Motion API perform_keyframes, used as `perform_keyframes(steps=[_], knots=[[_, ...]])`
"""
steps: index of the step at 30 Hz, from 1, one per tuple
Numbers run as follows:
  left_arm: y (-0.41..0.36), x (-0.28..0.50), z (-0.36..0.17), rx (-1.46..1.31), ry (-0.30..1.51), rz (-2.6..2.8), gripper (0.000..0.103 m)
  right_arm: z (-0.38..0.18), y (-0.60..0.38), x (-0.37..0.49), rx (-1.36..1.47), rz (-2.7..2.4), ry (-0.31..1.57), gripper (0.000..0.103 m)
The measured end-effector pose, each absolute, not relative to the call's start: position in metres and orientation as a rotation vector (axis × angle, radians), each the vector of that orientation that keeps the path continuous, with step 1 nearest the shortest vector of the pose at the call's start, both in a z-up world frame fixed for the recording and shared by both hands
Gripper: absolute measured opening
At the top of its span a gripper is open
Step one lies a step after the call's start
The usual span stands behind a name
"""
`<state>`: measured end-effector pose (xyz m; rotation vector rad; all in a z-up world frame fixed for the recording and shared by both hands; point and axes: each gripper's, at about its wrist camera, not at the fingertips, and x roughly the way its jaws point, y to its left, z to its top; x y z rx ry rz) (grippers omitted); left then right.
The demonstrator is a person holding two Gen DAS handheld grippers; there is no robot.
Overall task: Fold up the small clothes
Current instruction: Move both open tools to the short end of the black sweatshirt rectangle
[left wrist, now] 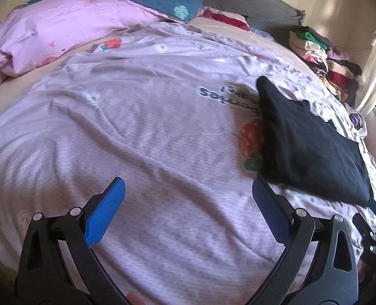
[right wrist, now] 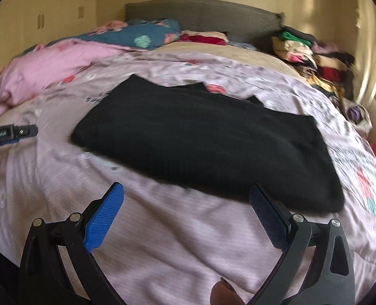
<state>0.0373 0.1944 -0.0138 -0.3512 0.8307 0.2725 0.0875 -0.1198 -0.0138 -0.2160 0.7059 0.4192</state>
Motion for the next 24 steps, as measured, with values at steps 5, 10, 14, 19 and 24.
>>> perform_keyframes(steps=[5,10,14,19,24], knots=[[0.208,0.038,-0.014,-0.37,0.828,0.286,0.093,-0.017,-0.078,0.089,-0.299,0.467,0.701,0.098],[0.214,0.046,-0.013,-0.367,0.831,0.285,0.093,-0.023,-0.043,0.093,-0.394,0.486,0.7,0.098],[0.212,0.057,-0.011,-0.352,0.829,0.279,0.093,-0.029,-0.019,0.1,-0.475,0.48,0.698,0.098],[0.208,0.074,0.0,-0.339,0.806,0.259,0.093,-0.036,0.005,0.111,-0.556,0.475,0.706,0.098],[0.201,0.096,0.009,-0.319,0.798,0.231,0.093,-0.044,0.019,0.123,-0.6,0.463,0.717,0.098]])
